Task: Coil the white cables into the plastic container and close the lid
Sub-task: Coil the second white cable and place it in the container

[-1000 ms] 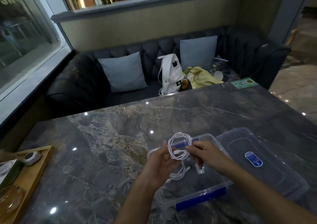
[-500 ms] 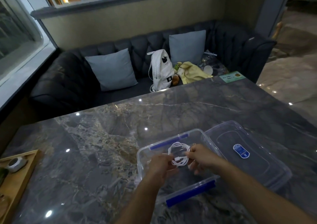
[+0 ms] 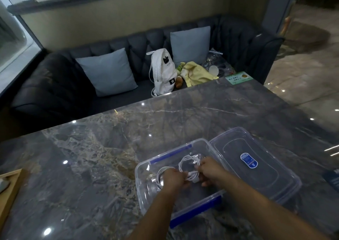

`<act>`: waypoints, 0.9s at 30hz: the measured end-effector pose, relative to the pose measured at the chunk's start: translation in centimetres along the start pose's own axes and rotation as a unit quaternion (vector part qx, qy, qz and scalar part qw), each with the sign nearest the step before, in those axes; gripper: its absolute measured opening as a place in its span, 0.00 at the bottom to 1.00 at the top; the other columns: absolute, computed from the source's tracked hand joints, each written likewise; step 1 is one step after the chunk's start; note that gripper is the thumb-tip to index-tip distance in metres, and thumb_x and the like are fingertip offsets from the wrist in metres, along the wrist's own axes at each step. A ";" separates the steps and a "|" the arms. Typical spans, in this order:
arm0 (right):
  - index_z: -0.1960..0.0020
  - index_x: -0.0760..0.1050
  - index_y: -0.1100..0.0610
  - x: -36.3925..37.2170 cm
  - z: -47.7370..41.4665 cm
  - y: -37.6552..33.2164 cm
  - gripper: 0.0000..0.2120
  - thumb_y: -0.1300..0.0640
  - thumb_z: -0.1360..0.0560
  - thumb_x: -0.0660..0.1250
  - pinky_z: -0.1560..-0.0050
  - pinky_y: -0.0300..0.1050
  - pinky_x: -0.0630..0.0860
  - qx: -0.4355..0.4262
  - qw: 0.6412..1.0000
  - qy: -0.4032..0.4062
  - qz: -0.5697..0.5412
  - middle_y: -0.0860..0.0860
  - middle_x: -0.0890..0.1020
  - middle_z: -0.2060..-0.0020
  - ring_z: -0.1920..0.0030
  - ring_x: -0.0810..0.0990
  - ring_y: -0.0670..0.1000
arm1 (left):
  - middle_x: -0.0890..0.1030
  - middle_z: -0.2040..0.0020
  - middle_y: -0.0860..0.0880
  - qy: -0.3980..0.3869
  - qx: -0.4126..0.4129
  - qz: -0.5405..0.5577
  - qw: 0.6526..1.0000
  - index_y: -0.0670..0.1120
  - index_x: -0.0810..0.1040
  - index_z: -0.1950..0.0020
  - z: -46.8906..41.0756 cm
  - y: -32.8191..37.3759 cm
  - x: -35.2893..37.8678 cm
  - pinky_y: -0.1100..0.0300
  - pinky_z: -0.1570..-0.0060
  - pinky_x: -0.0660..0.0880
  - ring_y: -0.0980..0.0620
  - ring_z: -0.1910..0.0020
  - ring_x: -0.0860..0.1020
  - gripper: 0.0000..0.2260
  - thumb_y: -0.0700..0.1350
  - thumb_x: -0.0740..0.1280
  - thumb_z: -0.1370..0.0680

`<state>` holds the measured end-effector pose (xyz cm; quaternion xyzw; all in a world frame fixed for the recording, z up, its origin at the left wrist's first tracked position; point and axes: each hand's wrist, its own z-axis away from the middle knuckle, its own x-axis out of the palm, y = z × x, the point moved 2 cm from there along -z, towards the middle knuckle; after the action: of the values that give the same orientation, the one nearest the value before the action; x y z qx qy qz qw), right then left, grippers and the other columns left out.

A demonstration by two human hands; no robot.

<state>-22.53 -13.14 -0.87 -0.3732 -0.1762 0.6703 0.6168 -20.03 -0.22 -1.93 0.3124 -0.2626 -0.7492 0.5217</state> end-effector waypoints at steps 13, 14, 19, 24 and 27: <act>0.46 0.76 0.60 0.2 -1.5 0.1 0.09 0.57 0.24 0.62 0.54 0.49 0.78 -0.071 0.971 0.100 0.203 0.58 0.82 0.52 0.54 0.81 0.57 | 0.80 0.45 0.44 0.058 0.204 -0.224 0.951 0.45 0.71 0.41 -0.1 -0.1 0.9 0.55 0.52 0.76 0.47 0.50 0.79 0.12 0.44 0.63 0.24; 0.46 0.76 0.59 0.2 -1.7 0.2 0.10 0.58 0.24 0.62 0.54 0.49 0.77 -0.072 0.970 0.102 0.210 0.58 0.82 0.52 0.53 0.81 0.57 | 0.79 0.43 0.44 0.051 0.221 -0.238 0.945 0.46 0.70 0.40 -0.1 -0.1 0.9 0.53 0.50 0.76 0.46 0.48 0.78 0.13 0.46 0.63 0.23; 0.46 0.74 0.58 0.3 -2.2 0.2 0.10 0.58 0.25 0.61 0.49 0.50 0.78 -0.062 0.963 0.096 0.244 0.58 0.81 0.49 0.51 0.80 0.57 | 0.74 0.35 0.43 0.043 0.241 -0.380 0.892 0.44 0.69 0.33 -0.8 -0.2 1.1 0.54 0.44 0.74 0.46 0.41 0.76 0.16 0.44 0.60 0.22; 0.49 0.74 0.59 0.3 -2.2 0.0 0.09 0.56 0.26 0.61 0.56 0.51 0.80 -0.044 0.955 0.089 0.280 0.59 0.82 0.54 0.57 0.82 0.59 | 0.72 0.34 0.42 0.040 0.232 -0.434 0.870 0.43 0.69 0.35 -1.1 -0.4 1.0 0.53 0.46 0.75 0.43 0.43 0.77 0.16 0.44 0.59 0.22; 0.46 0.73 0.59 0.4 -2.0 -0.5 0.11 0.57 0.26 0.61 0.55 0.50 0.79 -0.048 0.950 0.083 0.297 0.58 0.81 0.51 0.55 0.81 0.59 | 0.74 0.36 0.43 0.035 0.242 -0.423 0.873 0.44 0.71 0.35 -1.2 -0.2 0.7 0.53 0.45 0.75 0.45 0.44 0.77 0.15 0.44 0.59 0.22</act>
<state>-20.71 -13.15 -1.96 -0.4923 -0.0374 0.7804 0.3836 -19.45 -0.94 -3.07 0.5356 -0.2601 -0.8002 0.0721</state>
